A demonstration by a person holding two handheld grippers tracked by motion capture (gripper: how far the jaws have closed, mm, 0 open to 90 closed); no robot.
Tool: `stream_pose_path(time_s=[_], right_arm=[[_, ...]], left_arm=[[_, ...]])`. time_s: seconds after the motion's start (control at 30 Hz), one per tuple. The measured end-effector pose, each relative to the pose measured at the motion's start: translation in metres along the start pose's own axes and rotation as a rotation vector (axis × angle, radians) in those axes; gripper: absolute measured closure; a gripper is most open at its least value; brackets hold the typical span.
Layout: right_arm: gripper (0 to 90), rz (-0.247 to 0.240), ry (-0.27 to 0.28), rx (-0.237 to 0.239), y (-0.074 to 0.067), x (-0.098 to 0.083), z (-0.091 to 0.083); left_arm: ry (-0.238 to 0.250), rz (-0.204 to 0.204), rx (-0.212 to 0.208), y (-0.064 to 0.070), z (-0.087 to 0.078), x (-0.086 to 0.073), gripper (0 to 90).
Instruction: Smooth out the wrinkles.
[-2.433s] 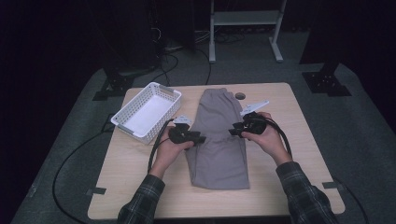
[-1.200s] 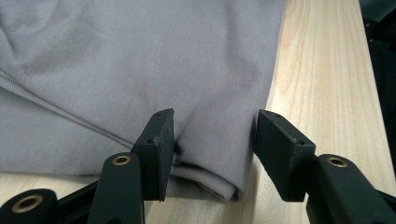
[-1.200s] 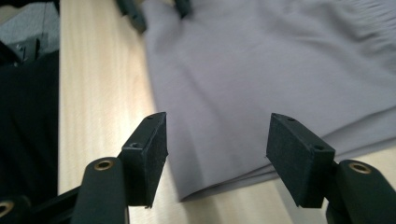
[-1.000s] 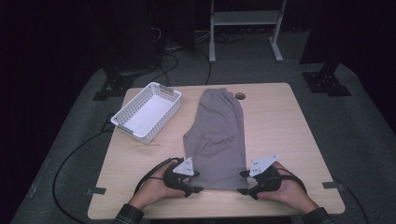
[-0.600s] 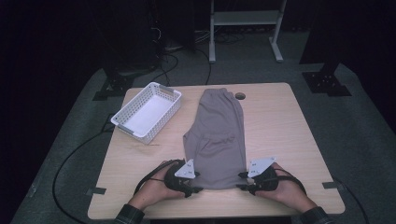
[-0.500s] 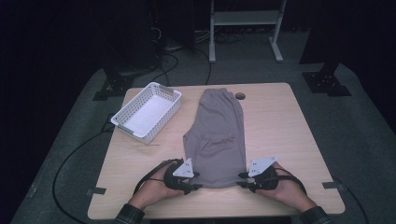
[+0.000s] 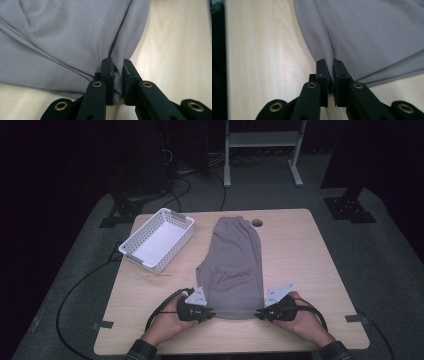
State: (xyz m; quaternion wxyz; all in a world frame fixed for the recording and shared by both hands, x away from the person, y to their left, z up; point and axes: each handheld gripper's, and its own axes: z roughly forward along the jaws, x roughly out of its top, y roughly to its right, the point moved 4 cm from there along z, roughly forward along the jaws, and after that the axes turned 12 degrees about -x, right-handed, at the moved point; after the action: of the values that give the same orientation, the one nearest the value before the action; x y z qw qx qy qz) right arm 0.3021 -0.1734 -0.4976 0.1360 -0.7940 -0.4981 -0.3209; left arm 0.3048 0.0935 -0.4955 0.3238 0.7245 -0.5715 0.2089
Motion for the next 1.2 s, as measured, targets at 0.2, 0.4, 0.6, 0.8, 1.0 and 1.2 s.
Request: stream_pose_path(time_s=[0.2,0.4,0.6,0.8,1.0,1.2], right_arm=[[84.0,-0.019,-0.006,0.099,-0.012,-0.005,-0.012],[84.1,-0.009,0.076,0.053,-0.004,0.010,-0.032],[84.0,-0.001,0.135,-0.050,0.021,0.031,-0.039],[84.0,0.027,0.096,-0.148,0.051,0.039,-0.013],[83.9,0.060,0.030,-0.196,0.069,0.036,0.019],[83.9,0.086,-0.013,-0.163,0.073,0.030,0.030]], left_arm=[[-0.040,0.012,-0.103,0.023,-0.003,0.002,82.0],[0.065,0.036,-0.041,0.017,-0.029,0.023,81.9],[0.086,0.034,0.090,-0.007,-0.042,0.043,81.6],[0.064,-0.029,0.196,-0.048,-0.029,0.046,81.4],[0.001,-0.086,0.237,-0.077,-0.007,0.039,81.3],[-0.001,-0.104,0.204,-0.077,-0.003,0.035,81.1]])
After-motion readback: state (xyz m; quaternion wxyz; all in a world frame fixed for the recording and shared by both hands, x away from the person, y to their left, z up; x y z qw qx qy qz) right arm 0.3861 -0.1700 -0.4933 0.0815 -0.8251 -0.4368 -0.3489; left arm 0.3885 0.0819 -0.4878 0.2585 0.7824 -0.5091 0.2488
